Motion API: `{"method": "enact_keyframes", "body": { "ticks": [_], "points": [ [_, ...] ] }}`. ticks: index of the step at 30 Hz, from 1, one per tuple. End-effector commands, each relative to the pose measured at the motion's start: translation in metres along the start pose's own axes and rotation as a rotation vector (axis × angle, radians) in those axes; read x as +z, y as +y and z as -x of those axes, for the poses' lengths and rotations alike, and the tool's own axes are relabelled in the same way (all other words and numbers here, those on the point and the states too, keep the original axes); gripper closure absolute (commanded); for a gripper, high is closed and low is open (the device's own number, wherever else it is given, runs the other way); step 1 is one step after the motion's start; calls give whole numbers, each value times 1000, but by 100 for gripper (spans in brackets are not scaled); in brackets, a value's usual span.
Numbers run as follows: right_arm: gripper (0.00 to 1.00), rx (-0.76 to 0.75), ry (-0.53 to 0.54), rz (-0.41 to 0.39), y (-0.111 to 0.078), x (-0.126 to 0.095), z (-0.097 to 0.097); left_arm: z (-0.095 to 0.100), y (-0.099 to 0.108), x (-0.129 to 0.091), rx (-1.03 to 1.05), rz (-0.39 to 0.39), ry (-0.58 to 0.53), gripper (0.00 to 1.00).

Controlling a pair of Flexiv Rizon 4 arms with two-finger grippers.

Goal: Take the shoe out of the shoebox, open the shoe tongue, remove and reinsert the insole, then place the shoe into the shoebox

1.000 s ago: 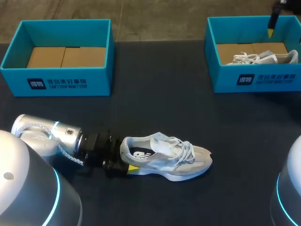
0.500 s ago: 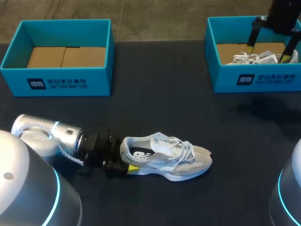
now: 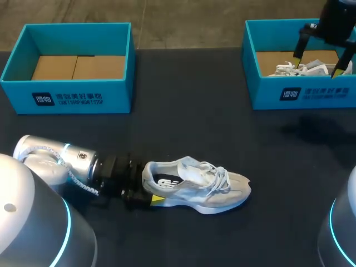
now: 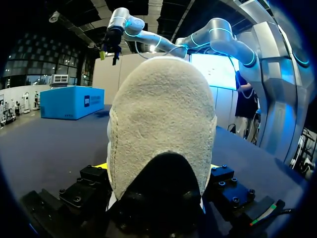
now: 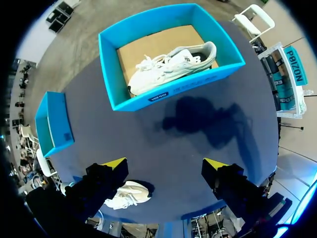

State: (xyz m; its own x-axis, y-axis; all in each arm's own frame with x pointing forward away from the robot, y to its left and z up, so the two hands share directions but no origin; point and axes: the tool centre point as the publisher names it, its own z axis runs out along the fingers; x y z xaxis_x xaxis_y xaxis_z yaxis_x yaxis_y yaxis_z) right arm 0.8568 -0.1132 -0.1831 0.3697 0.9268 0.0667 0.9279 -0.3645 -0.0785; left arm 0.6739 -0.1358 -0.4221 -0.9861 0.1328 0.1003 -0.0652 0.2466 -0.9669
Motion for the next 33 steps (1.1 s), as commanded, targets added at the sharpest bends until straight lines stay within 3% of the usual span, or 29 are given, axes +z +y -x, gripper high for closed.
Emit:
{"method": "enact_keyframes", "body": {
  "ticks": [1, 7, 21, 28, 31, 33],
  "points": [
    [0, 0, 1, 1, 0, 0, 0, 2, 2, -1, -1, 4, 0, 100],
    [0, 34, -30, -14, -35, 16, -21, 2, 2, -1, -1, 4, 0, 100],
    [0, 26, 12, 64, -150, 56, -71, 2, 2, -1, -1, 4, 0, 100],
    [0, -9, -32, 49, -184, 79, -117, 2, 2, -1, -1, 4, 0, 100],
    [0, -35, 83, 44, -194, 95, -136, 2, 2, -1, -1, 4, 0, 100],
    [0, -35, 83, 44, -194, 95, -136, 2, 2, -1, -1, 4, 0, 100]
  ]
}}
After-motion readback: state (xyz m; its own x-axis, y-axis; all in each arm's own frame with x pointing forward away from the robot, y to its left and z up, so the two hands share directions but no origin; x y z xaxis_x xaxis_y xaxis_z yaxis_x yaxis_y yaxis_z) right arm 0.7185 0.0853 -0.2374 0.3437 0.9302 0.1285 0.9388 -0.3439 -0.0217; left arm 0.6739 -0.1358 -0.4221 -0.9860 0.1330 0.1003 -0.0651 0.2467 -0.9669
